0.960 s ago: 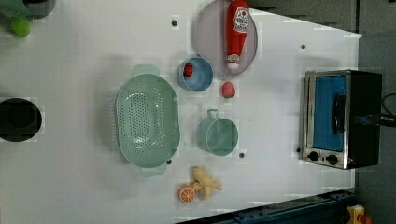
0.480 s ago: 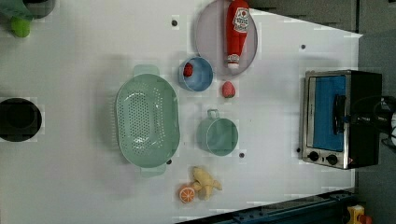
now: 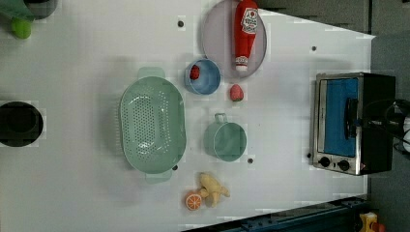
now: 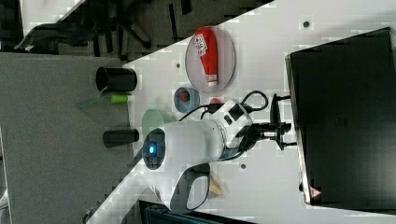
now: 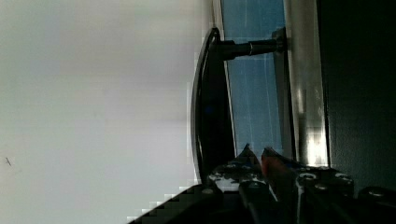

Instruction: Flap open oven.

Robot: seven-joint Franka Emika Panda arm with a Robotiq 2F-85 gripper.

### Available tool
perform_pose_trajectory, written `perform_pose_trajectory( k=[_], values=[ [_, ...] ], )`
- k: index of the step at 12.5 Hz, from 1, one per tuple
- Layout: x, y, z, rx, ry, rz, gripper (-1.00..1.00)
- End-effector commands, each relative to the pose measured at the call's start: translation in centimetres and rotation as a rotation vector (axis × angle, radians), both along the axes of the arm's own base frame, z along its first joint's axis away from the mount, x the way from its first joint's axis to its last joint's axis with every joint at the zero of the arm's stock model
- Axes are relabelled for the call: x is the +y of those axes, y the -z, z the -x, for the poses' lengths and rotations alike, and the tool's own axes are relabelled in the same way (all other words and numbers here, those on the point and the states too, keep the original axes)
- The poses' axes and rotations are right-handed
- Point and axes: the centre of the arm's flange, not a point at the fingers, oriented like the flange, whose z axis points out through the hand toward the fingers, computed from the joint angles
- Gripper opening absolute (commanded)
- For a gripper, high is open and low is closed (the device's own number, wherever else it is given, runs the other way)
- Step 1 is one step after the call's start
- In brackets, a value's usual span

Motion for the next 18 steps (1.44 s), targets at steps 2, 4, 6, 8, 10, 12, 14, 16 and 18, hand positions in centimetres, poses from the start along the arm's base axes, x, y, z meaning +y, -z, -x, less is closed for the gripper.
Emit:
perform_pose_trajectory(
  k=[2,4,6,8,10,12,14,16,18],
  values=[
    [4.0,1.4,-1.4,0.042,-0.102,0.04,-0.65],
    [6.7,2.3,-1.8,0.069,-0.103,0.09,-0.65],
    [9.3,3.2,-2.1,0.083,-0.081,0.141,-0.65],
    [11.6,4.2,-2.3,0.096,-0.088,0.204,-0.65],
    [13.5,5.4,-2.5,0.106,-0.108,0.273,-0.65],
    [15.5,7.0,-2.6,0.113,-0.112,0.333,-0.65],
    [17.6,9.1,-2.7,0.113,-0.1,0.376,-0.65],
    [19.9,11.7,-2.6,0.109,-0.086,0.425,-0.65],
    [21.9,14.5,-2.5,0.091,-0.052,0.498,-0.65]
  ],
)
